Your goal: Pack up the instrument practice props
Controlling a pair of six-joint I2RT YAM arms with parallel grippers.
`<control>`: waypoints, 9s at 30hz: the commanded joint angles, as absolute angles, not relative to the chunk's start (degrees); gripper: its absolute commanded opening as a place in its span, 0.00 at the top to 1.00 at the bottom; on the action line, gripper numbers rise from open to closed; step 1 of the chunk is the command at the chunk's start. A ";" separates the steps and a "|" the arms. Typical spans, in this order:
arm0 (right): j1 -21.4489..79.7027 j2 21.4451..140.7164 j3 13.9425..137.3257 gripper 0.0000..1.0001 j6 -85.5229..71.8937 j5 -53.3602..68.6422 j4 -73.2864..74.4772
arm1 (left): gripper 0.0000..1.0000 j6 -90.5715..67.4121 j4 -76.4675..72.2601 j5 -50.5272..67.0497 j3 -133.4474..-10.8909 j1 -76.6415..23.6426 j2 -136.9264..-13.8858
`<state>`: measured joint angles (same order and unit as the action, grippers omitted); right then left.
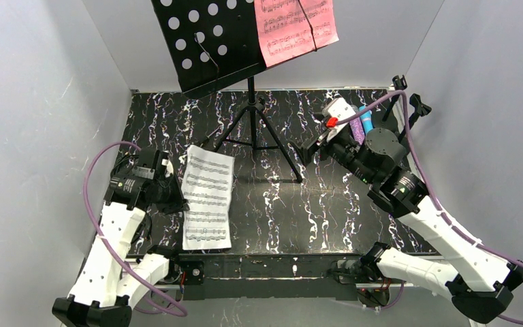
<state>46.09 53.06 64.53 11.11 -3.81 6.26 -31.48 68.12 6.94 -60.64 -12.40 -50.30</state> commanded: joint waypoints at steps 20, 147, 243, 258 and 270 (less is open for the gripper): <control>45.88 50.98 57.56 0.02 17.38 -1.52 6.79 | 1.00 -0.58 45.22 -22.84 -74.22 -4.77 -80.06; 45.82 65.12 59.29 0.01 9.98 -8.78 1.75 | 0.02 -4.97 31.41 -9.02 -103.75 -0.70 -121.23; 48.70 59.10 63.78 0.01 -3.76 -38.86 13.67 | 0.06 -30.09 28.16 23.44 -109.01 -27.51 -72.79; 48.74 65.66 107.29 0.01 2.04 -37.60 47.49 | 0.10 -25.90 28.15 14.18 -135.71 -35.04 -94.17; 48.73 78.12 125.78 0.01 6.33 -39.58 44.22 | 0.20 -29.50 26.50 9.47 -138.05 -36.86 -99.51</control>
<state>48.77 75.22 121.25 3.55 -38.06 47.24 -28.23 28.34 12.27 -136.57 -36.18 -100.20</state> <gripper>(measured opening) 0.985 0.814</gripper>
